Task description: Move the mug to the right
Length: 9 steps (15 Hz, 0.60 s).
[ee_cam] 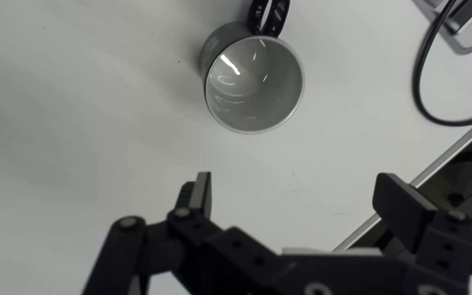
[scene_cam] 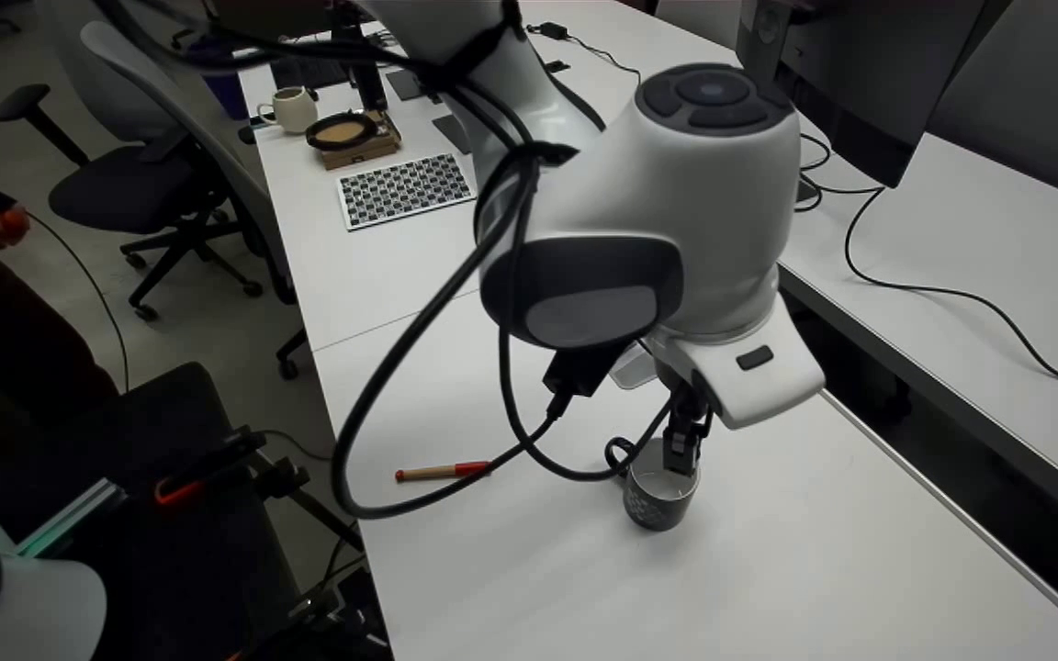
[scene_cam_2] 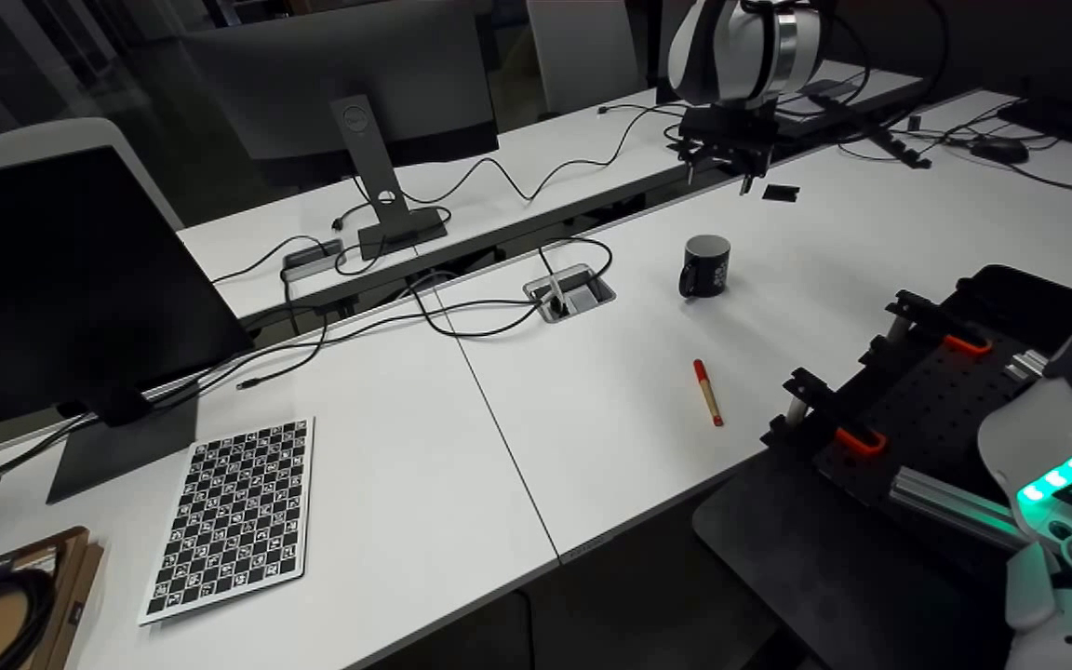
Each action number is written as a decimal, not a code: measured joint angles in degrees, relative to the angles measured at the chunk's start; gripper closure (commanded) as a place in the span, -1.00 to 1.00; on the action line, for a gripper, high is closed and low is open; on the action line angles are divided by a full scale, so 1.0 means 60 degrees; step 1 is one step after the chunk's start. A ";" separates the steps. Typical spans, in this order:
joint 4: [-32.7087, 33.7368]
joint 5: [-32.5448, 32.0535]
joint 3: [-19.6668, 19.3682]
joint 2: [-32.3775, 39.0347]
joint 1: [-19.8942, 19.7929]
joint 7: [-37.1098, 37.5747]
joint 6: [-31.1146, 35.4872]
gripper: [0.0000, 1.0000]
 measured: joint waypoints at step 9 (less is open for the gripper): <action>-0.1453 -0.0175 0.1443 -0.1727 -0.0010 -0.3324 -0.0887 -1.00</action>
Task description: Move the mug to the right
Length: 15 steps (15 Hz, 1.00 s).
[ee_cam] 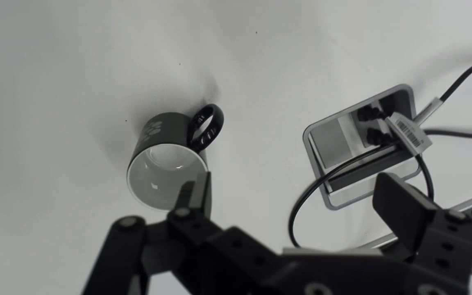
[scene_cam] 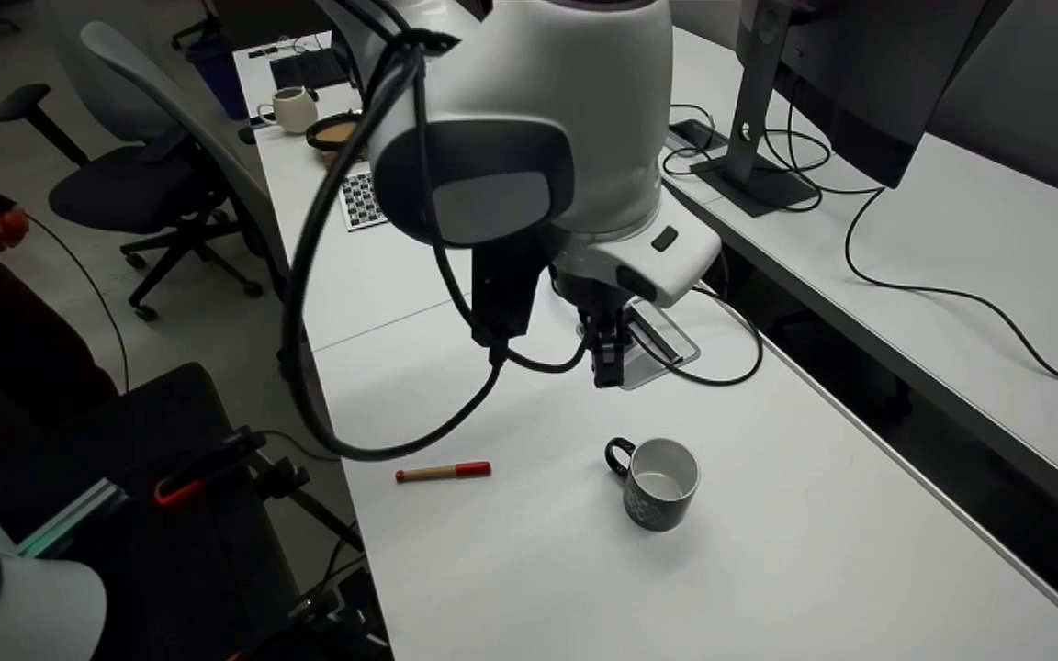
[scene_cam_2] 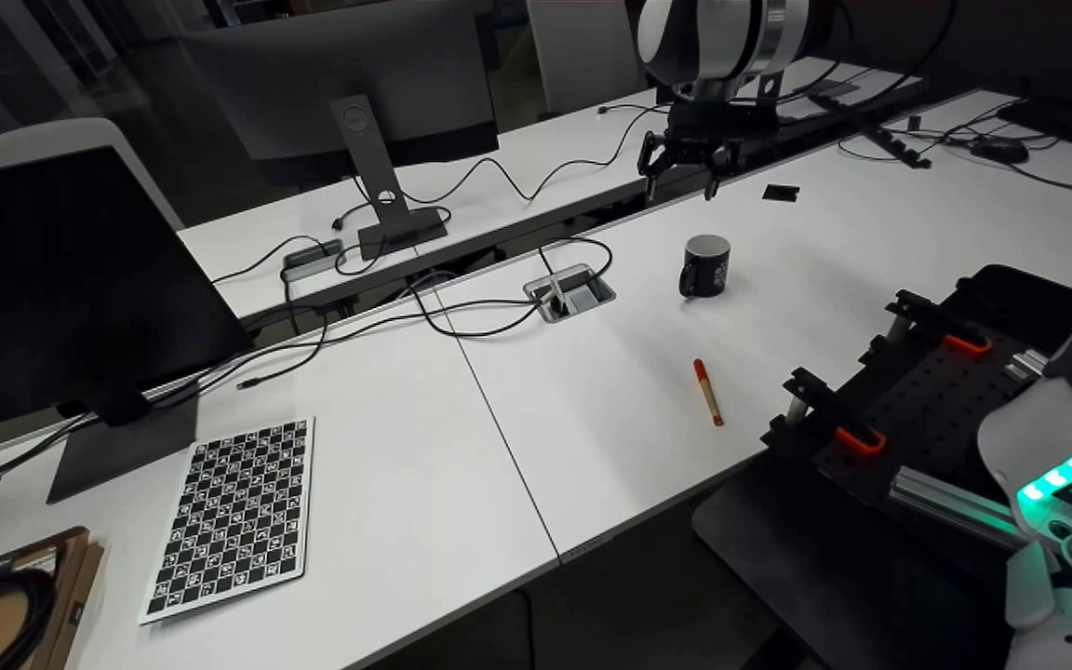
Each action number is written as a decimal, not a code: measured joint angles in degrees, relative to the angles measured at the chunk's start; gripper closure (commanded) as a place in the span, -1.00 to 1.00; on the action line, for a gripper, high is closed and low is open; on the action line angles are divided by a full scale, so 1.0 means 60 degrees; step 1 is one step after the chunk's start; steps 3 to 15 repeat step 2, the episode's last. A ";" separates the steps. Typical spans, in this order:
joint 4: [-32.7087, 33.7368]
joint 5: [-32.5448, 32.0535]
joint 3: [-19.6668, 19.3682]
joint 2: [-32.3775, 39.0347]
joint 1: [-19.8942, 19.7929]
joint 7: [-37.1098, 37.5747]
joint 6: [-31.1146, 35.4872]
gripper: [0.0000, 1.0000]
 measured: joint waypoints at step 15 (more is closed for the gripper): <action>-0.0078 -0.0192 0.0057 -0.0136 0.0013 -0.0530 -0.0282 -1.00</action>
